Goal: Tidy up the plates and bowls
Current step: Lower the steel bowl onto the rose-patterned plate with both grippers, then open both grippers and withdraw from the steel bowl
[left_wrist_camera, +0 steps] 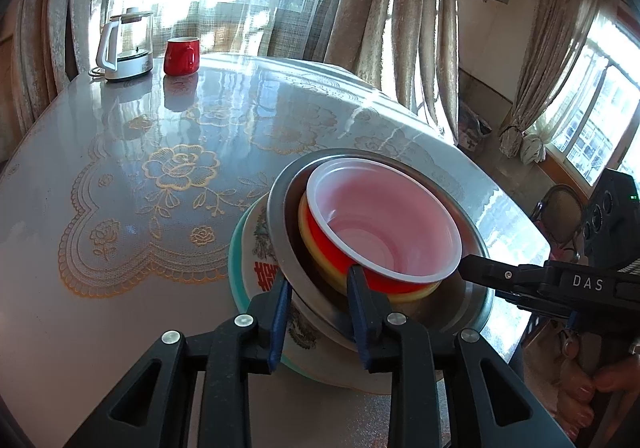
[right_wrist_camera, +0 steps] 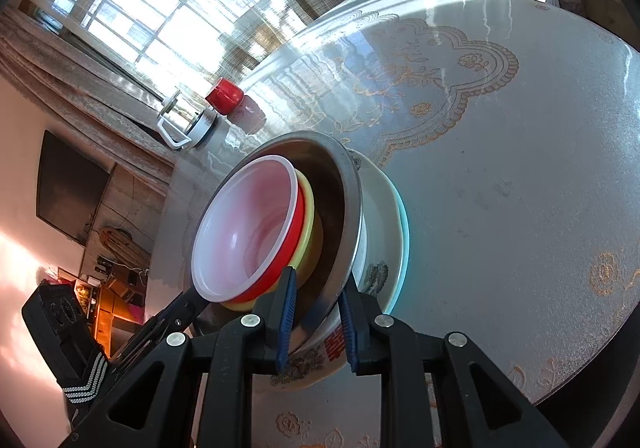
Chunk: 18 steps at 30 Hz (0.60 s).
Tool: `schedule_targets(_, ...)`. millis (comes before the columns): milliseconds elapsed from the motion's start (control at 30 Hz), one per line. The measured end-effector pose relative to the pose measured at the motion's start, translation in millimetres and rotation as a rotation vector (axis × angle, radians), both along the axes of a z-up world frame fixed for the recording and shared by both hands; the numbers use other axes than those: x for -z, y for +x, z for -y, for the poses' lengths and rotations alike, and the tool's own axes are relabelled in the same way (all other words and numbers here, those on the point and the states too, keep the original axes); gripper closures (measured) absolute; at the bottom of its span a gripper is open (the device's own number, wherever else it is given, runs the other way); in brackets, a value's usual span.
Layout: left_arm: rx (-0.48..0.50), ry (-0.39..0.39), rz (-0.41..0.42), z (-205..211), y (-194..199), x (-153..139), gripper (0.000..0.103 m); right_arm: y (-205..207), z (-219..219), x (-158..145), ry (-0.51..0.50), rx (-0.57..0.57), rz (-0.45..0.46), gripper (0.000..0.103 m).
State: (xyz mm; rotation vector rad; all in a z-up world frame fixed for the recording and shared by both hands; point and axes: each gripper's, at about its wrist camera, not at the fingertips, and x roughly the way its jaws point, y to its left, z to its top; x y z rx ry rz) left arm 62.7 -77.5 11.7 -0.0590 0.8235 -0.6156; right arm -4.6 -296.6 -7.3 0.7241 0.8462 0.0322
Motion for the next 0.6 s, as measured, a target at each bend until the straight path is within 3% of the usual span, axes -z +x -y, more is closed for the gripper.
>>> schedule_targets(267,-0.002,-0.012,-0.008,-3.9,-1.2,-0.2,0.074,-5.0,1.6,-1.2,0.024,0.0,0.012,0.073)
schedule_targets(600,-0.006,0.007,-0.007,-2.8,-5.3,-2.6,0.073,-4.1,-0.1,-1.7,0.017,0.002,0.015,0.073)
